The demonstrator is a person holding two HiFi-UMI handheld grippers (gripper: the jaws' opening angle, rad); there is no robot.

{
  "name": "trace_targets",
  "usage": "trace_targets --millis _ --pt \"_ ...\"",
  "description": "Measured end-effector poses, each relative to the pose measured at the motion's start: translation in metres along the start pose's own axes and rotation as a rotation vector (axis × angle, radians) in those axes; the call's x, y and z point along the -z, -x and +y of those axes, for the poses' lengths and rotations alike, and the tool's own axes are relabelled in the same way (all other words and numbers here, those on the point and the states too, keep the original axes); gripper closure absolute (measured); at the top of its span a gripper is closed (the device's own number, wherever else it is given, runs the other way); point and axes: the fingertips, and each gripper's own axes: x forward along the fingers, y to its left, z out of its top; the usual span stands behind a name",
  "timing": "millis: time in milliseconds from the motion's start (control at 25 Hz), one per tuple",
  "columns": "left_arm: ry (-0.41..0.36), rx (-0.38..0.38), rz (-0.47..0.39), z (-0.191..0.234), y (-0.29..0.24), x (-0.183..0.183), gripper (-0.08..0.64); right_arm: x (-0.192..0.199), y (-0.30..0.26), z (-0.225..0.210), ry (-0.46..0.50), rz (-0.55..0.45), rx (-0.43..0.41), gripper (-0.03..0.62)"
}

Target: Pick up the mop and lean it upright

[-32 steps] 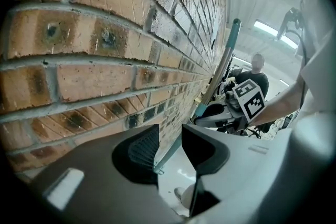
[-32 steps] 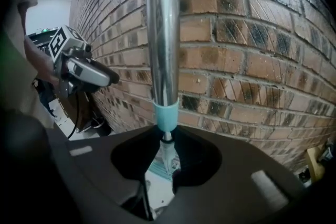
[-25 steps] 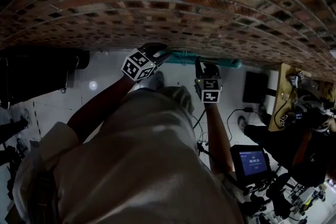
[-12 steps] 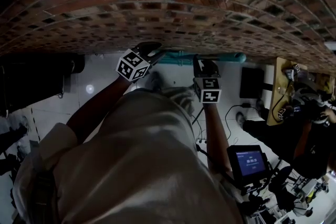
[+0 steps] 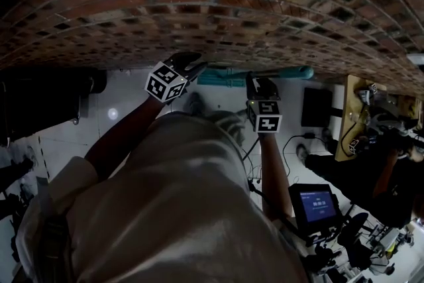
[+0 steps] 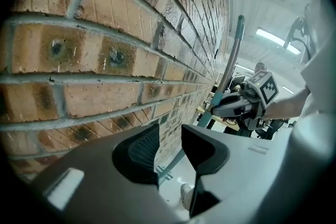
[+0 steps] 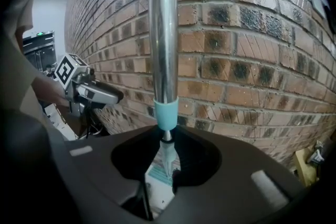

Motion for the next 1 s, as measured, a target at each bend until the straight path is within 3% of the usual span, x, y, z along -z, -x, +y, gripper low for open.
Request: trace_targets --millis 760,1000 --pt "0.032 0.000 0.013 0.016 -0.010 0.003 0.411 0.015 -0.018 -0.015 -0.026 0.043 0.011 0.503" --pt "0.034 -0.003 0.017 0.018 -0.009 0.003 0.411 0.000 -0.019 -0.013 -0.016 0.016 0.011 0.503"
